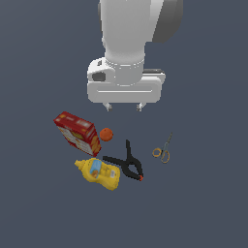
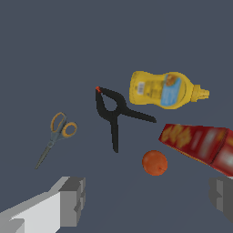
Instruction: Pick up a designated object from a clutter of objects.
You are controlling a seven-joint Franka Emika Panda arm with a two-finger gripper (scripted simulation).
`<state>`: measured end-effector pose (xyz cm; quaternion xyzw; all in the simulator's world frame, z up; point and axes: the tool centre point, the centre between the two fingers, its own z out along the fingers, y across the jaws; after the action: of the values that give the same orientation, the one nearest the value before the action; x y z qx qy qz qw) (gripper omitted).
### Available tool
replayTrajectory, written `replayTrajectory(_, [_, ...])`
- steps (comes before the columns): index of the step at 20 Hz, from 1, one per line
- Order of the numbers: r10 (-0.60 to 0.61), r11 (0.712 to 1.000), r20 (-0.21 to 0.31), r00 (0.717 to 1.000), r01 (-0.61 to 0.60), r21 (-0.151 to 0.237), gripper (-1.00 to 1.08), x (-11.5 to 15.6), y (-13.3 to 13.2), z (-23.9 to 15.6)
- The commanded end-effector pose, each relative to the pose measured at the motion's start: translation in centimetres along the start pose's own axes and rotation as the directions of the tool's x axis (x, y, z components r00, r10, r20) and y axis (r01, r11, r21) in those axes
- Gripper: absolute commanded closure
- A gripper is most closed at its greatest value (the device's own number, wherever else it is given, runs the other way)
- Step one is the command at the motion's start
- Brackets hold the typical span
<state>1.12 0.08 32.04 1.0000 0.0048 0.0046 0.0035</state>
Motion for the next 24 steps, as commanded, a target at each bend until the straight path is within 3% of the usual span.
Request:
replayTrajectory(1, [-0.001,1.000,-0.001,1.000,0.001,0.000,-0.92,0.0,0.1,-0.1])
replayTrajectory(13, [0.054,0.999,0.000,0.999,-0.054,-0.004,-0.92,0.6,-1.5,1.7])
replayTrajectory(24, [0.194,0.981,-0.002,0.981,-0.194,-0.013,-0.92,1.5,-5.6,6.3])
